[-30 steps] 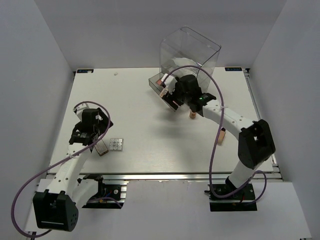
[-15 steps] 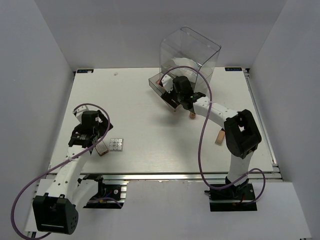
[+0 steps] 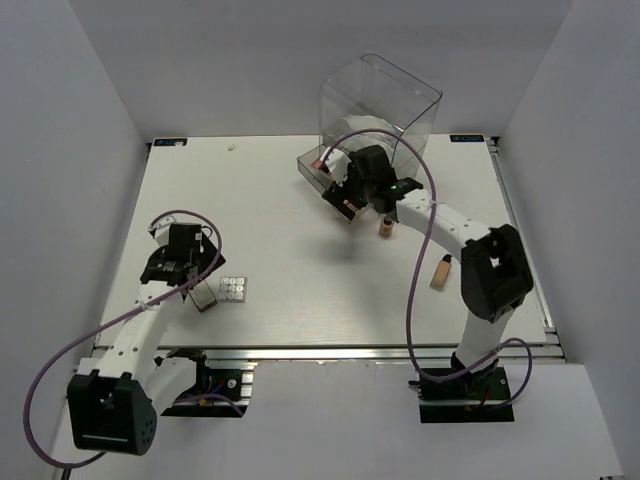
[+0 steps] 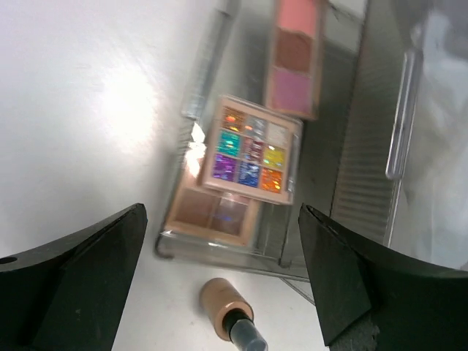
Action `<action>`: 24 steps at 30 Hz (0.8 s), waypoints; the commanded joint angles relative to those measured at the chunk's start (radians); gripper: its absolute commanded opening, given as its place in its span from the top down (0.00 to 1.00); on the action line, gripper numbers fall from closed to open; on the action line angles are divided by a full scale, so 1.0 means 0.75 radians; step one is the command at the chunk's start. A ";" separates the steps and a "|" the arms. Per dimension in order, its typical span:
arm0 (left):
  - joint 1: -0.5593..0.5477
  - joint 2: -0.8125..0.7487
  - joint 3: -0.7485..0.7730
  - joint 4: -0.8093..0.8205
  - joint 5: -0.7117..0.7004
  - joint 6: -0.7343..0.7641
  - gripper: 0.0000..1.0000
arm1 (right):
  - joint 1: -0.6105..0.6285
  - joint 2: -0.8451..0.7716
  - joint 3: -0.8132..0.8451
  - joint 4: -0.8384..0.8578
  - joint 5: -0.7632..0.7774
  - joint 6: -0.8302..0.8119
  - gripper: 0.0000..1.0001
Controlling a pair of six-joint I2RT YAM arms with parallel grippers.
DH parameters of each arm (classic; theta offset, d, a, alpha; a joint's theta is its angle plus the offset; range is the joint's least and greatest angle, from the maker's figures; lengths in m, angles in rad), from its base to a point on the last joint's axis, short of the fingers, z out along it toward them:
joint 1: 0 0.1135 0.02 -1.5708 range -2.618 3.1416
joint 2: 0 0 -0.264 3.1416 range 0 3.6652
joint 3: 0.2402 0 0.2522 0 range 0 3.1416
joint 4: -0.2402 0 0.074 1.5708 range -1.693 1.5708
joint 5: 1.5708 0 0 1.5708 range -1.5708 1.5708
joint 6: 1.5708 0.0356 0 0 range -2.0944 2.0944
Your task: Organize the makeup
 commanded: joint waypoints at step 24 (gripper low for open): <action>0.296 0.626 0.011 0.245 0.167 0.144 0.18 | -0.298 -0.492 -0.160 -0.084 -1.066 0.064 0.20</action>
